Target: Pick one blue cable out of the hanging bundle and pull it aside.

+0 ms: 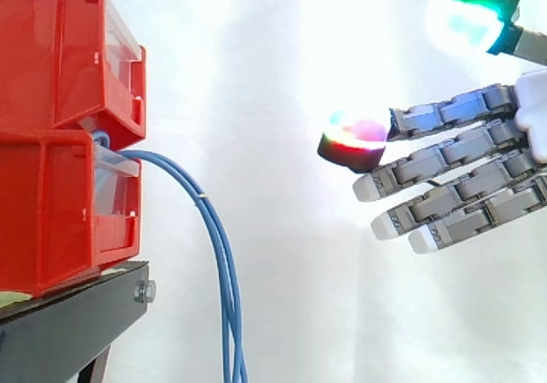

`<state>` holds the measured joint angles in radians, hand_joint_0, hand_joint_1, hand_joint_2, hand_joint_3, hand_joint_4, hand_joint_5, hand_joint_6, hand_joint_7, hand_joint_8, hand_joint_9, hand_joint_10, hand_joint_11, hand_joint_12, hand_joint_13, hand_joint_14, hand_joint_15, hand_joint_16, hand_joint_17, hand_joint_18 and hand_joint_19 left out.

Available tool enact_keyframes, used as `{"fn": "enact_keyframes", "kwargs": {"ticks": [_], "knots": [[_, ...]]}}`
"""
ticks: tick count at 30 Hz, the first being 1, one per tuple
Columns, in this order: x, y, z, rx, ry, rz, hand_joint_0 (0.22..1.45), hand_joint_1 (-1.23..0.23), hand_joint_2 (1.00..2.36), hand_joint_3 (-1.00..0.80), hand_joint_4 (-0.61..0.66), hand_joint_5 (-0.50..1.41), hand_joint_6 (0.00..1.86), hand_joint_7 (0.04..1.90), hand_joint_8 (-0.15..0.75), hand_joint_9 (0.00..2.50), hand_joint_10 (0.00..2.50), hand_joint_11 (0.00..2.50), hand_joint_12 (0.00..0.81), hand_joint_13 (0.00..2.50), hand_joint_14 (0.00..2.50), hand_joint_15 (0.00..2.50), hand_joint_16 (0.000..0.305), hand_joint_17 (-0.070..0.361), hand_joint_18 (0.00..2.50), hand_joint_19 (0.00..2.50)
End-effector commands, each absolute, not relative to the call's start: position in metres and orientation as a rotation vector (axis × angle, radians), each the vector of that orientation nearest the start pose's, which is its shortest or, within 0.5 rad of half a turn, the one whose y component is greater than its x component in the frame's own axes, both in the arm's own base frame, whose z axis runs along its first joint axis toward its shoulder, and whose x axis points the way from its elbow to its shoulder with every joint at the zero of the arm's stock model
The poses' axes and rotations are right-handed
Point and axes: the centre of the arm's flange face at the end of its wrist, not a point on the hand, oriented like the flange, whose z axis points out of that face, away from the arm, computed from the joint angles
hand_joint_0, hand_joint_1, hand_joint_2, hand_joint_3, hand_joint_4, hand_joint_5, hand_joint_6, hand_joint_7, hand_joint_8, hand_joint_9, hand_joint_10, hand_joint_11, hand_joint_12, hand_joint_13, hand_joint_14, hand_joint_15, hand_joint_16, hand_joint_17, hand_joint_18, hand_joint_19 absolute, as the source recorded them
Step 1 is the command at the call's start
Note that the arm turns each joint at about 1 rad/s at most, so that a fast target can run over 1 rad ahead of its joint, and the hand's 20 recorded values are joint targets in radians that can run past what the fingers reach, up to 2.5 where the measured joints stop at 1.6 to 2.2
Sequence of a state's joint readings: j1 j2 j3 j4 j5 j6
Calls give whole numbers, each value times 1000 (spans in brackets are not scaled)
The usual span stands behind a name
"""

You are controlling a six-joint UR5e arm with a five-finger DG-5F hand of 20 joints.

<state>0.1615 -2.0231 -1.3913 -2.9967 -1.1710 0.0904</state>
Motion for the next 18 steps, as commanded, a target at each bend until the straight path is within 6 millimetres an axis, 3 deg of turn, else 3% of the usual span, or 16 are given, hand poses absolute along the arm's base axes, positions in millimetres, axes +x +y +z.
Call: {"fn": "enact_keyframes", "kwargs": {"ticks": [1, 18], "knots": [[661, -67, 328, 1435, 1080, 1012, 464, -629, 1000, -492, 158, -229, 501, 597, 217, 268, 0, 0, 363, 0, 5, 127, 63, 142, 0, 210], [661, -72, 329, 1449, 1054, 1016, 473, -624, 1000, -493, 152, -231, 501, 601, 221, 298, 0, 0, 362, 0, 5, 132, 63, 141, 0, 221]]}}
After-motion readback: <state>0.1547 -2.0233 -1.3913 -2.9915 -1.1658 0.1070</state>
